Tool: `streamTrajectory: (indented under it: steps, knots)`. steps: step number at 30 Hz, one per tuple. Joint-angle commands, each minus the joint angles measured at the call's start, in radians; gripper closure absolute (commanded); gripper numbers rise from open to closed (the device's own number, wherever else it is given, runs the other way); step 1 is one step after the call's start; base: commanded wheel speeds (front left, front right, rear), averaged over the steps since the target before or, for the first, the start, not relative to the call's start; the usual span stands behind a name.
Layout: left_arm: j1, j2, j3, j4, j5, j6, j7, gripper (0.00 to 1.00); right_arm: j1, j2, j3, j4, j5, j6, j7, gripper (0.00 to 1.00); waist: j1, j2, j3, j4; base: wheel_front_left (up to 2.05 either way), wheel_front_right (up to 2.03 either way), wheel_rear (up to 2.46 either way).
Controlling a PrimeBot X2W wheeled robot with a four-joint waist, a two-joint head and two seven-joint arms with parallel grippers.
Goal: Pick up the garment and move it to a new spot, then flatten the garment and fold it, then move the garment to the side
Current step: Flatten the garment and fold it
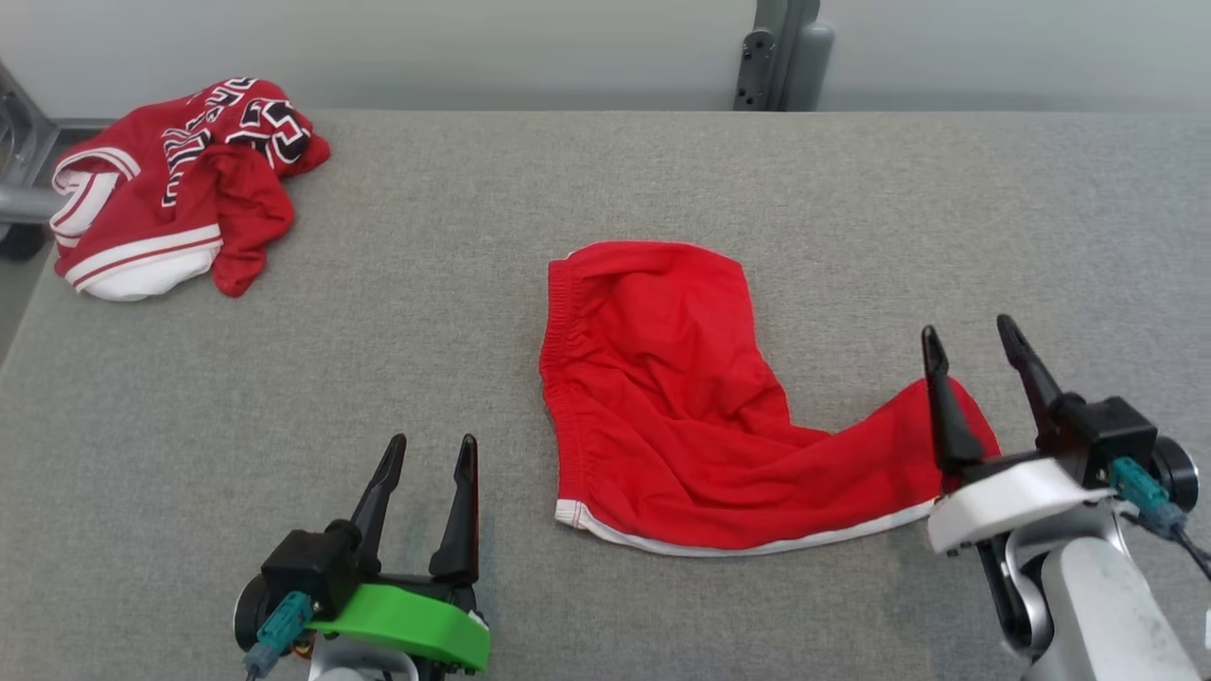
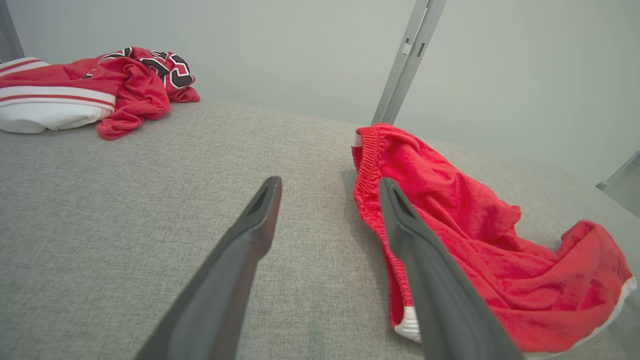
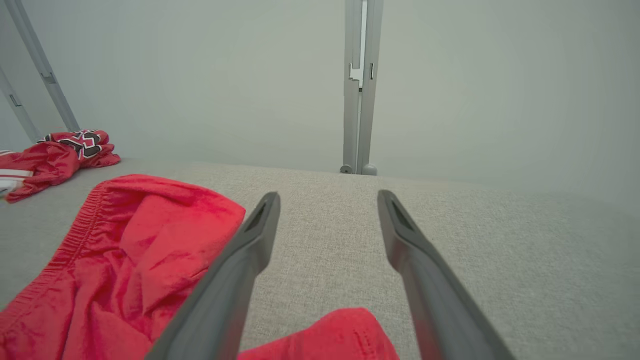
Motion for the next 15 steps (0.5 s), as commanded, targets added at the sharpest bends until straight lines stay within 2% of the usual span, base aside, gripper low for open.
streamTrajectory:
  steps: [1,8,15]
  knots:
    - [0.023,0.003,0.01,0.002,0.012,-0.007,0.0,0.0,0.042,0.013,-0.012,-0.029,-0.01,-0.001,-0.003,0.0,-0.0001,0.0,-0.038,-0.037,0.0,0.0,0.0]
    - [0.074,0.003,0.057,-0.01,0.006,-0.002,0.0,0.0,0.165,0.063,-0.063,-0.131,-0.005,-0.001,-0.003,0.0,-0.0001,0.0,-0.068,-0.056,0.0,0.0,0.0]
    - [0.093,0.003,0.072,-0.017,0.0,-0.005,0.0,0.0,0.198,0.073,-0.063,-0.157,0.017,-0.001,-0.003,0.0,-0.0001,0.0,-0.079,-0.061,0.0,0.0,0.0]
